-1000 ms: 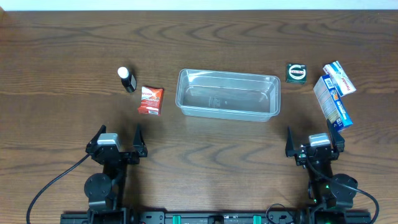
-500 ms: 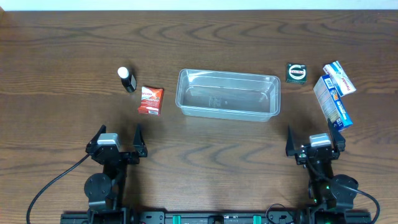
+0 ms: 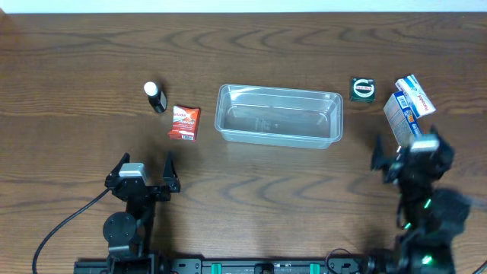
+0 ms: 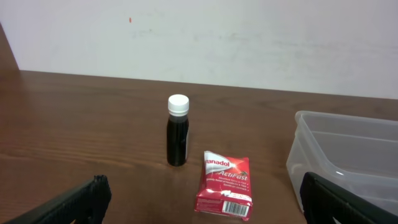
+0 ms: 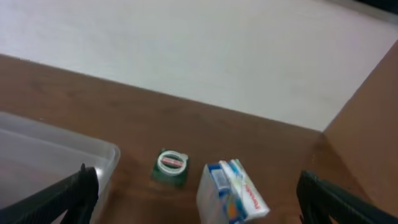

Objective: Pack container
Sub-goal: 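Move the right gripper over the blue-and-white box, then close the right gripper on the blue box and lift it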

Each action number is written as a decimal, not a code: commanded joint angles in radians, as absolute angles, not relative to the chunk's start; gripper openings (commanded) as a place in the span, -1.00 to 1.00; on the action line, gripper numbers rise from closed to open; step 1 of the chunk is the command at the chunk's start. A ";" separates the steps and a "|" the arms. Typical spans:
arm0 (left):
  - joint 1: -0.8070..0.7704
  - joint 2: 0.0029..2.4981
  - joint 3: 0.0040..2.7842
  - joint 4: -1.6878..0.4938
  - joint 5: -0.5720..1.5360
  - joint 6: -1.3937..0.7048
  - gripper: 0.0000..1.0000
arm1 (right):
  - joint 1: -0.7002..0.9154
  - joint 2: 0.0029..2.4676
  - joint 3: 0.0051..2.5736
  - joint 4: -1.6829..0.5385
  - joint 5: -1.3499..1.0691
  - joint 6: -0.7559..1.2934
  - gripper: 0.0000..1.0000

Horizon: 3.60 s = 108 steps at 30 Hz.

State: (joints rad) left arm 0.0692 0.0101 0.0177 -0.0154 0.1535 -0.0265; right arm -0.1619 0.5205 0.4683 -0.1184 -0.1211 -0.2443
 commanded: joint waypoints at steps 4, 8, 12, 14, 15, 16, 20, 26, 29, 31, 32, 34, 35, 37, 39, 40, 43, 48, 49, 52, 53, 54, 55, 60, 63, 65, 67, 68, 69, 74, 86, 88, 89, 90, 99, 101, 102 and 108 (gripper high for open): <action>0.073 0.005 0.005 -0.052 0.172 -0.031 0.96 | -0.328 1.038 0.938 -0.381 -0.413 -0.252 0.98; 0.073 0.005 0.005 -0.052 0.172 -0.031 0.96 | -0.417 1.296 1.206 -0.604 -0.495 -0.252 0.99; 0.073 0.005 0.005 -0.052 0.172 -0.031 0.96 | -0.456 1.439 1.358 -0.721 -0.482 -0.250 0.99; 0.073 0.005 0.005 -0.052 0.172 -0.031 0.96 | -0.462 1.464 1.373 -0.726 -0.483 -0.240 0.98; 0.073 0.005 0.005 -0.052 0.172 -0.031 0.96 | -0.463 1.467 1.372 -0.730 -0.475 -0.241 0.99; 0.073 0.005 0.005 -0.052 0.172 -0.031 0.96 | -0.465 1.467 1.372 -0.738 -0.445 -0.241 0.98; 0.073 0.005 0.005 -0.052 0.172 -0.031 0.96 | -0.466 1.467 1.371 -0.757 -0.400 -0.276 0.99; 0.073 0.005 0.005 -0.052 0.172 -0.031 0.96 | -0.463 1.467 1.351 -0.797 -0.399 -0.387 0.99; 0.073 0.005 0.005 -0.052 0.172 -0.031 0.96 | -0.463 1.473 1.348 -0.849 -0.387 -0.433 0.98; 0.073 0.005 0.005 -0.052 0.172 -0.031 0.96 | -0.462 1.485 1.348 -0.875 -0.364 -0.435 0.98; 0.073 0.005 0.005 -0.052 0.172 -0.031 0.96 | -0.461 1.494 1.348 -0.887 -0.363 -0.435 0.98; 0.073 0.005 0.005 -0.052 0.172 -0.031 0.96 | -0.451 1.520 1.348 -0.900 -0.347 -0.435 0.99; 0.073 0.005 0.005 -0.052 0.172 -0.031 0.96 | -0.445 1.534 1.348 -0.907 -0.322 -0.435 0.99; 0.073 0.005 0.005 -0.052 0.172 -0.031 0.96 | -0.424 1.570 1.347 -0.913 -0.247 -0.430 0.93; 0.073 0.005 0.005 -0.052 0.172 -0.031 0.96 | -0.403 1.603 1.347 -0.913 -0.173 -0.411 0.89; 0.073 0.005 0.005 -0.052 0.172 -0.031 0.96 | -0.390 1.621 1.347 -0.915 -0.141 -0.404 0.88; 0.073 0.005 0.005 -0.052 0.172 -0.031 0.96 | -0.352 1.668 1.347 -0.924 -0.102 -0.405 0.84; 0.073 0.005 0.005 -0.052 0.172 -0.031 0.96 | -0.290 1.730 1.347 -0.934 0.012 -0.403 0.73; 0.073 0.005 0.005 -0.052 0.172 -0.031 0.96 | -0.279 1.739 1.347 -0.935 0.054 -0.396 0.69; 0.073 0.005 0.005 -0.052 0.172 -0.031 0.96 | -0.249 1.768 1.347 -0.935 0.147 -0.370 0.65; 0.073 0.005 0.005 -0.052 0.172 -0.031 0.96 | -0.244 1.774 1.347 -0.936 0.146 -0.370 0.65; 0.073 0.005 0.005 -0.052 0.172 -0.031 0.96 | -0.241 1.782 1.347 -0.936 0.146 -0.366 0.66; 0.073 0.005 0.005 -0.052 0.172 -0.031 0.96 | -0.241 1.790 1.347 -0.936 0.145 -0.356 0.66; 0.073 0.005 0.005 -0.052 0.172 -0.031 0.96 | -0.248 1.818 1.347 -0.937 0.149 -0.337 0.37; 0.073 0.005 0.005 -0.052 0.172 -0.031 0.96 | -0.249 1.814 1.348 -0.935 0.157 -0.337 0.24; 0.073 0.005 0.005 -0.052 0.172 -0.031 0.96 | -0.249 1.813 1.348 -0.934 0.157 -0.336 0.23; 0.073 0.005 0.005 -0.052 0.172 -0.031 0.96 | -0.249 1.813 1.348 -0.935 0.157 -0.336 0.18; 0.073 0.005 0.005 -0.052 0.172 -0.031 0.96 | -0.249 1.813 1.348 -0.935 0.157 -0.336 0.16; 0.073 0.005 0.005 -0.052 0.172 -0.031 0.96 | -0.249 1.813 1.348 -0.935 0.157 -0.336 0.16; 0.073 0.005 0.005 -0.052 0.172 -0.031 0.96 | -0.249 1.813 1.348 -0.936 0.158 -0.337 -0.04; 0.073 0.005 0.005 -0.052 0.172 -0.031 0.96 | -0.249 1.813 1.348 -0.936 0.158 -0.337 -0.43; 0.073 0.005 0.005 -0.052 0.172 -0.031 0.96 | -0.249 1.813 1.348 -0.936 0.158 -0.337 -0.46; 0.073 0.005 0.005 -0.052 0.172 -0.031 0.96 | -0.249 1.813 1.348 -0.936 0.157 -0.337 -0.49; 0.073 0.005 0.005 -0.052 0.172 -0.031 0.96 | -0.249 1.812 1.348 -0.936 0.158 -0.337 -0.55; 0.073 0.005 0.005 -0.052 0.172 -0.031 0.96 | -0.245 1.800 1.364 -0.940 0.157 -0.336 -0.65; 0.073 0.005 0.005 -0.052 0.172 -0.031 0.96 | -0.239 1.787 1.370 -0.941 0.156 -0.336 -0.66; 0.073 0.005 0.005 -0.052 0.172 -0.031 0.96 | -0.233 1.779 1.377 -0.946 0.157 -0.337 -0.65; 0.073 0.005 0.005 -0.052 0.172 -0.031 0.96 | -0.180 1.736 1.467 -1.015 0.153 -0.337 -0.60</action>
State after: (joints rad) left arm 0.0692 0.0101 0.0196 -0.0193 0.1539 -0.0265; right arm -0.2134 1.7985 1.3972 -1.0058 0.1509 -0.3439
